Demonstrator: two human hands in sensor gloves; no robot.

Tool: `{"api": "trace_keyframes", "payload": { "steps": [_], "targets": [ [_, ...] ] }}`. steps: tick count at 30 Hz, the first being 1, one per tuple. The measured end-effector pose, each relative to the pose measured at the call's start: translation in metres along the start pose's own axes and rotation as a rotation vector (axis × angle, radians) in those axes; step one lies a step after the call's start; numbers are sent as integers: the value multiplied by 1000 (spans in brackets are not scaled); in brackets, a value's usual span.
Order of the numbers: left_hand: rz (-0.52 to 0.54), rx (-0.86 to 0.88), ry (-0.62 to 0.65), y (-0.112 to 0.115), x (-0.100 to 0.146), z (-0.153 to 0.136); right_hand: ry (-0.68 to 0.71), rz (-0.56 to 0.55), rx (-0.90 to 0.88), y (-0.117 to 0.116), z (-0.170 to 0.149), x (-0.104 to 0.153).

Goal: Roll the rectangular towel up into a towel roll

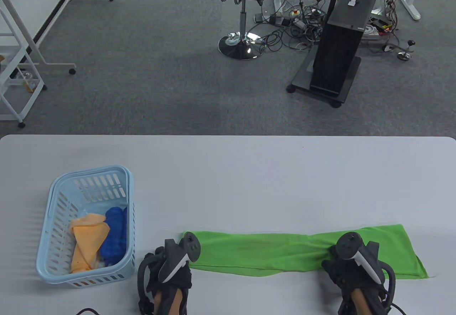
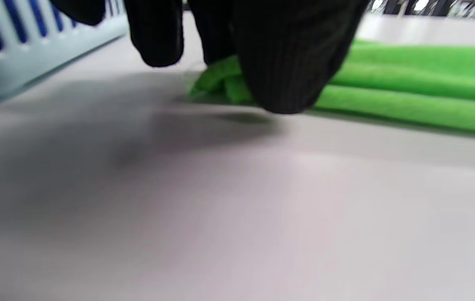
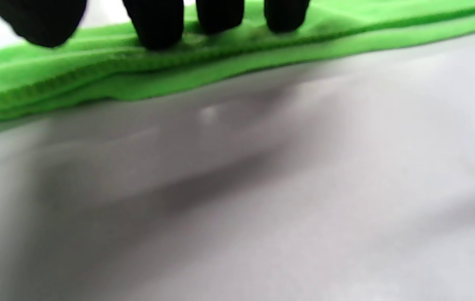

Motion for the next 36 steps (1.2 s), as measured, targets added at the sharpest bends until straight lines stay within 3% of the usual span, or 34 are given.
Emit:
{"api": "trace_keyframes", "payload": {
  "steps": [5,9,16,21,24,31,33,36],
  "targets": [
    [151,64,2,-27,13,0,1,6,-3,0,0,0],
    [159,172,43,-37,23,1,1,13,-8,0,0,0],
    [189,325,220,-44,29,14,2,19,-12,-1,0,0],
    [267,424,325,-56,35,15,2,21,-6,-1,1,0],
    [234,470,382,-60,38,20,10,39,-16,-1,1,-1],
    [136,429,340,-61,36,19,15,40,-12,-2,2,0],
    [125,372,365,-68,44,24,17,47,-18,-2,2,-1],
    [34,138,350,-73,50,28,16,43,-24,-2,2,-1]
  ]
}}
Point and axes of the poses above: the tracker on the back of each hand, its own z axis roughly to the thumb side, its own x axis roughly from the fingertips to the wrist, y = z × x, the point moved 5 cm from there along -x, roughly from the wrist to the fingertips, and after that the axes turned 2 degrees about -y, right-handed, at the moved point
